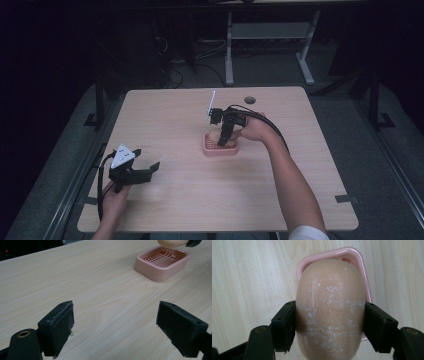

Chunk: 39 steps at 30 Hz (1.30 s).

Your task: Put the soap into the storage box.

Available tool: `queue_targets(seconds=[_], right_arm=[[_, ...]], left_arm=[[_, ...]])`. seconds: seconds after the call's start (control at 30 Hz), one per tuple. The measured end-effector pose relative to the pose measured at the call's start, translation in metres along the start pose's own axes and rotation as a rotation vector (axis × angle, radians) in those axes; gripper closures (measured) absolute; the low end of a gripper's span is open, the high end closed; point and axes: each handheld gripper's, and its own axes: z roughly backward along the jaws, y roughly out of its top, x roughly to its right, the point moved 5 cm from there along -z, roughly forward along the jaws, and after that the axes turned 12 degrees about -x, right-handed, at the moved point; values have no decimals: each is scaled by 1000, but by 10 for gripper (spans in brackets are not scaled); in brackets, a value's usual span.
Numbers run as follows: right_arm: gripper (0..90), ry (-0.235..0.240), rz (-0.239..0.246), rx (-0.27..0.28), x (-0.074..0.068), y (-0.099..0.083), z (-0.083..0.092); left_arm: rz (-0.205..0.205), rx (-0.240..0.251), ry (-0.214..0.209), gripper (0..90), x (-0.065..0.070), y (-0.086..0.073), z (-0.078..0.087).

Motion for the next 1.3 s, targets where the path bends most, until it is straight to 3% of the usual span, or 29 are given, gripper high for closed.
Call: queue_targets(seconds=[0.53, 1.3], right_arm=[[313, 34, -16, -20, 10, 7, -19], [312, 50, -19, -30, 14, 12, -28]], left_arm=[[1, 1, -1, 143, 0, 0, 0], [2, 3, 0, 143, 0, 0, 0]])
